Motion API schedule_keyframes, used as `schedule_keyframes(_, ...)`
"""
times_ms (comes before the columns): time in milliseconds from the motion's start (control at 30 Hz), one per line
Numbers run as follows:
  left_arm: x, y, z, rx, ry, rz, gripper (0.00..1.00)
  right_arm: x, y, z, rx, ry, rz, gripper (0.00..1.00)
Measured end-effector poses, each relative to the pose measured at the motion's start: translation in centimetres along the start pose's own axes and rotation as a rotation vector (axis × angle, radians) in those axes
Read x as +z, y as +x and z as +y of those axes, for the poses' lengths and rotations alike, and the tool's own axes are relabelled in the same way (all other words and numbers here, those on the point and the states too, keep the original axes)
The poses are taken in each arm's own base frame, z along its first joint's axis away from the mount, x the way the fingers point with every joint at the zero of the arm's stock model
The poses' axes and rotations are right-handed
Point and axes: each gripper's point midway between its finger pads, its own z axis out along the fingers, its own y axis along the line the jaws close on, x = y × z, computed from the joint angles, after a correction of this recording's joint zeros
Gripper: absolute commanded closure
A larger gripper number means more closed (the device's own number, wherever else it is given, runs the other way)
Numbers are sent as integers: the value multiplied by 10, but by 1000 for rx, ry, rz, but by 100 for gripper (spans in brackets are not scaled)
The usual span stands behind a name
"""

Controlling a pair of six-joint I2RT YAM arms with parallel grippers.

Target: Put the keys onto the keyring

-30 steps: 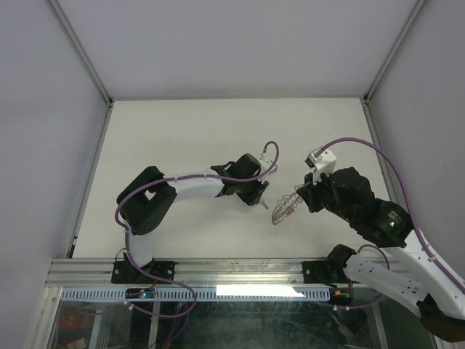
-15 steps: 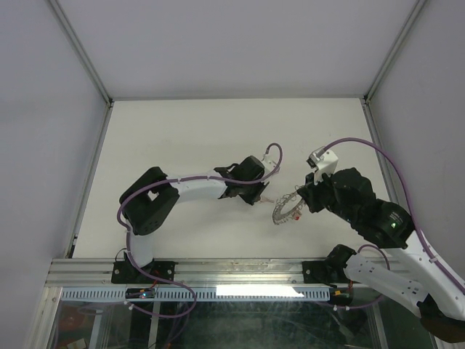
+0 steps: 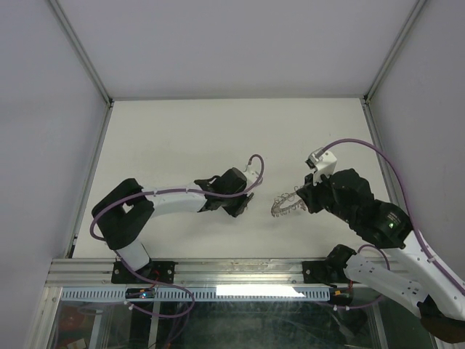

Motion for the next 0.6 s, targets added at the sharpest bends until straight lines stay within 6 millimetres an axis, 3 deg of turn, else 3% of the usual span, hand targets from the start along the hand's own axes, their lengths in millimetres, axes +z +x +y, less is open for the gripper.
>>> schedule_keyframes(133,-21,13,0,-9,2,6,59,3,3,1,3,-4,6,100)
schedule_keyframes(333,-50,-24,-5,51,20,-137,51,3,5,2,8,-7,6,100)
schedule_keyframes(600,-45,-32,-7,191,40,-182,49,-1,3,1,18,-10,-17,100)
